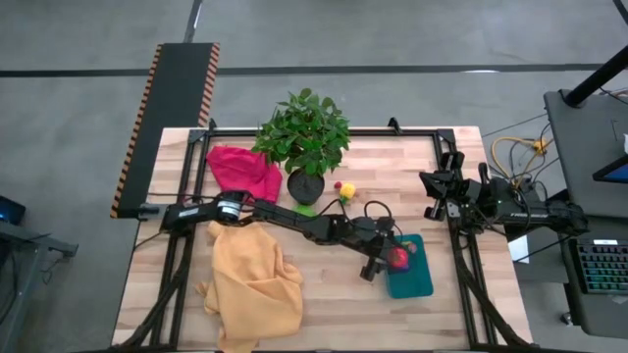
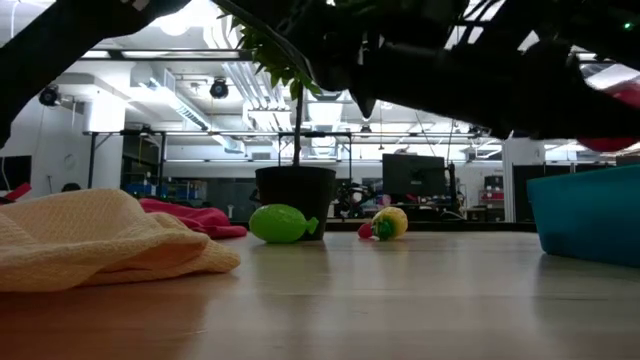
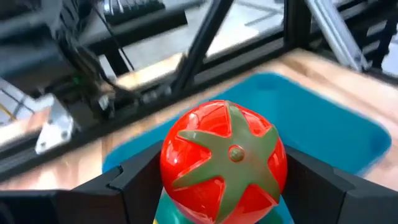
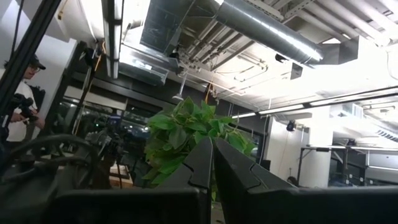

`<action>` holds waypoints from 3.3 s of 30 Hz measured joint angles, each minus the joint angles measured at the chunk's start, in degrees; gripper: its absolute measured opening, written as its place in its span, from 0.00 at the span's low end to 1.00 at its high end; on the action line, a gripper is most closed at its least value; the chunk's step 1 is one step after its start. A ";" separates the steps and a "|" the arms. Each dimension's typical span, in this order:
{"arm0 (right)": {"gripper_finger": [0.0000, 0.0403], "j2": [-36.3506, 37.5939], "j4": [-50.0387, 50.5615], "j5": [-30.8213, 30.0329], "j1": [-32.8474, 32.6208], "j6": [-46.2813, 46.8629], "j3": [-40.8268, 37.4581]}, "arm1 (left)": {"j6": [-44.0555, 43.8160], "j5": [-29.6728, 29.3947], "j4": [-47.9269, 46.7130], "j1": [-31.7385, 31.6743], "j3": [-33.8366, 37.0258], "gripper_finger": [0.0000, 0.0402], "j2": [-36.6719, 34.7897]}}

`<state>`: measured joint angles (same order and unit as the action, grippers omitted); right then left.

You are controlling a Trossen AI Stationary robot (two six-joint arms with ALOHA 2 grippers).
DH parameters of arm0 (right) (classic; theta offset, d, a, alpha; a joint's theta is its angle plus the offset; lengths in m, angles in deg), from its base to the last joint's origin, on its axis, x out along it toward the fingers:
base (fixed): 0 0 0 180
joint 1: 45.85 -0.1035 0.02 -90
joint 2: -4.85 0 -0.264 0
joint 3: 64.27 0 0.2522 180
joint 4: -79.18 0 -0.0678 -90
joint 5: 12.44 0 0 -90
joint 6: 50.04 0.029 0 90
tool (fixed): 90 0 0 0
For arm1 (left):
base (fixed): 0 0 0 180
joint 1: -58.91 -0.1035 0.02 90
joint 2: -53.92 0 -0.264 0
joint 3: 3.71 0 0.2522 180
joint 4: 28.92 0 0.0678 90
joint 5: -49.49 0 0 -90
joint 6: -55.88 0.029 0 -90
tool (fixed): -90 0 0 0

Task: Pick and placing Produce into tupperware
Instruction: Put the tomato into the bin, then put the melon into the bin

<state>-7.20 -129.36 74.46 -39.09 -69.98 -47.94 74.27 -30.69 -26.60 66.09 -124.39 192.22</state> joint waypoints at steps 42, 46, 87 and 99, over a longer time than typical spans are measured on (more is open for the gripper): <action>0.02 0.00 0.05 0.00 0.02 0.42 0.00 | 1.33 -23.09 -35.14 1.47 -2.38 0.72 -15.26; 0.02 0.00 0.01 0.00 0.01 0.40 0.00 | 1.50 -23.66 -37.09 2.22 0.76 0.58 -20.93; 0.02 -0.09 1.81 0.00 0.00 1.99 0.00 | -12.20 -42.81 -23.62 11.52 71.84 0.00 -102.72; 0.02 -0.11 1.79 -0.02 0.00 1.81 0.00 | -12.50 -42.52 -5.91 9.36 89.06 0.07 -97.21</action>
<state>-7.31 -127.57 74.44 -39.09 -68.17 -47.94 61.77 -73.21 -32.50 75.45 -35.33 95.01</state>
